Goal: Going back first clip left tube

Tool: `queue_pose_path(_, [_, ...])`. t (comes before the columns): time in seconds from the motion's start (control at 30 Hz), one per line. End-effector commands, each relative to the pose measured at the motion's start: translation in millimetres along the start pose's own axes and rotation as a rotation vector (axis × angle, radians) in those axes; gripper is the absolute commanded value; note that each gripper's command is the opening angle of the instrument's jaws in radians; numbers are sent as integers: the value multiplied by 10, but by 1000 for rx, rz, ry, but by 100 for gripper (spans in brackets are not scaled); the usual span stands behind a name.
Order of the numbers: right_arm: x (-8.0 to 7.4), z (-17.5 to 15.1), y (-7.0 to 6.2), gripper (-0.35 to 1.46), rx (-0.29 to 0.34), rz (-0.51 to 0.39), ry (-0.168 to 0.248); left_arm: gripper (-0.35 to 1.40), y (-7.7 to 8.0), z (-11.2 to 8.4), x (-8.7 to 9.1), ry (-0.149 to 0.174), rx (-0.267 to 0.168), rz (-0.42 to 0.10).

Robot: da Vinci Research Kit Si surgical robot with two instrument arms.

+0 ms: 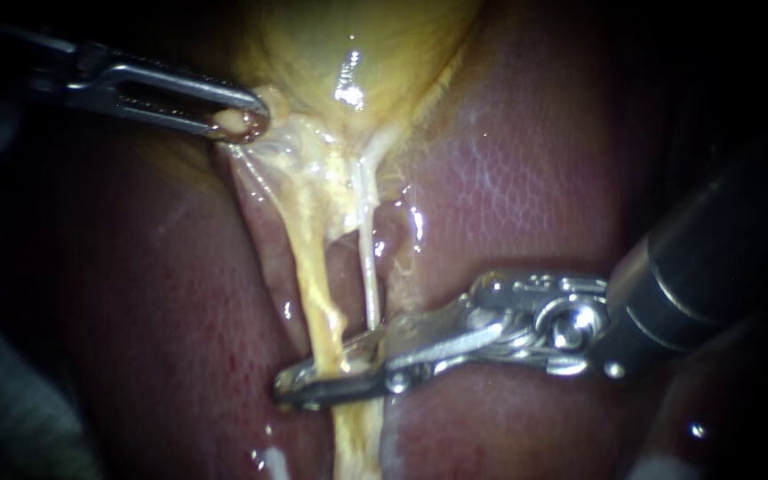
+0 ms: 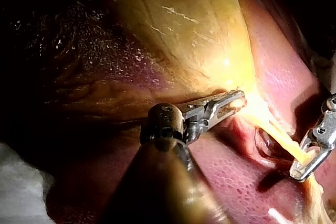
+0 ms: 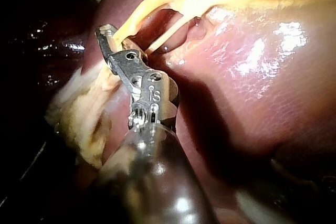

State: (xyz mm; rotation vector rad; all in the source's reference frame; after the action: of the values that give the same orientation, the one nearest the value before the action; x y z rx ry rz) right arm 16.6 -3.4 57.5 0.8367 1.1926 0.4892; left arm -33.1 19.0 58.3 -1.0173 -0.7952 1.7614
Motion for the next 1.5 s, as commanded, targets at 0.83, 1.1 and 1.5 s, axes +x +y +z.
queue_pose_path(0.83, [-13,-38,15,50,-136,-275,-56,-35,0,-2,-1,0,-1,1])
queue_pose_path(1.1, [-13,-62,10,50,-128,-289,-58,-35,-1,-2,-1,-1,-1,1])
queue_pose_path(1.5, [5,-128,-6,50,-146,-387,-72,-35,-1,-2,-1,-1,-1,1])
